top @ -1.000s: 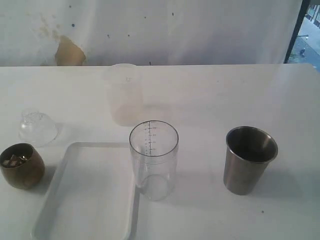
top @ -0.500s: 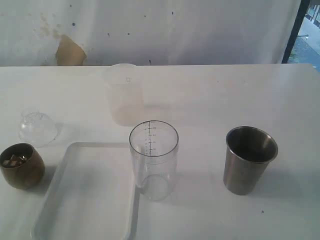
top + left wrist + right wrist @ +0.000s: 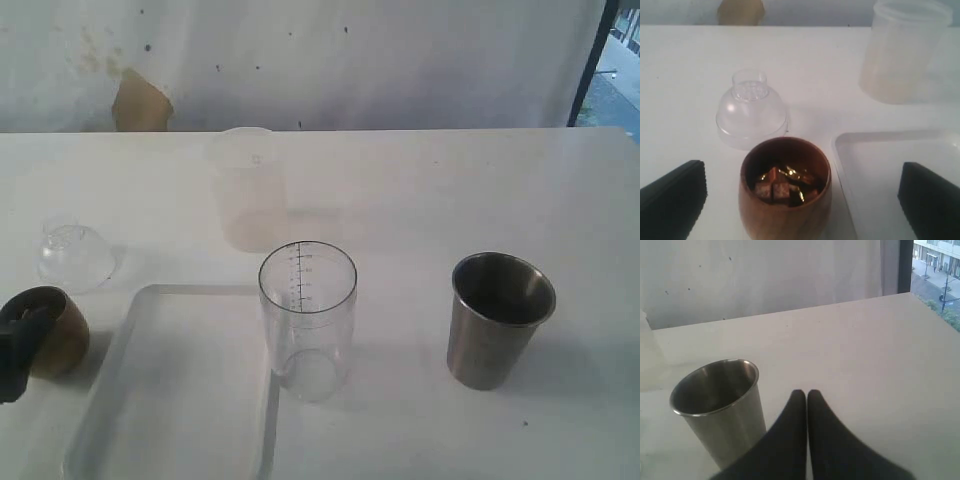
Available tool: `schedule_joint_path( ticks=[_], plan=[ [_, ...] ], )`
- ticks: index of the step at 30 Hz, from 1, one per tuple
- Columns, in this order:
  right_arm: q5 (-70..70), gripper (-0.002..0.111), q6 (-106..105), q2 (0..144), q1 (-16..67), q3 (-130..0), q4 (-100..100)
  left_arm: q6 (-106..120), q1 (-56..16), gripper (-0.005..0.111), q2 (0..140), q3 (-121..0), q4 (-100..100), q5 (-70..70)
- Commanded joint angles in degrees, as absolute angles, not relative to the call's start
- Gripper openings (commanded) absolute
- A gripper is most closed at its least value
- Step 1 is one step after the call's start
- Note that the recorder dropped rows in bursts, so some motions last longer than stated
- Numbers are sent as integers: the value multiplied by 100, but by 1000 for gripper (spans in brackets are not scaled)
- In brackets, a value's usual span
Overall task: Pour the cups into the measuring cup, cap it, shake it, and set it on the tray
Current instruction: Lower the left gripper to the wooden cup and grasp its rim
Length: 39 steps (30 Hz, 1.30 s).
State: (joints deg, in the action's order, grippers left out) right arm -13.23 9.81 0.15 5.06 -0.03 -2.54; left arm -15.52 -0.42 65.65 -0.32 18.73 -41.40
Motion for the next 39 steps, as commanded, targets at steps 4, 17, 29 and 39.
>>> schedule_joint_path(
  ticks=[4,17,29,39],
  plan=[
    [-1272,0,983,0,508,0,-281,-1176,-69,105,7254,0,1832,-4603],
    [-1272,0,983,0,508,0,-281,-1111,-69,105,8542,-399,1832,-4810],
    [-1272,0,983,0,508,0,-281,-726,-69,105,9632,-816,1649,-5068],
    [-1272,0,983,0,508,0,-281,-595,-69,105,10323,-1081,1418,-5594]
  ],
)
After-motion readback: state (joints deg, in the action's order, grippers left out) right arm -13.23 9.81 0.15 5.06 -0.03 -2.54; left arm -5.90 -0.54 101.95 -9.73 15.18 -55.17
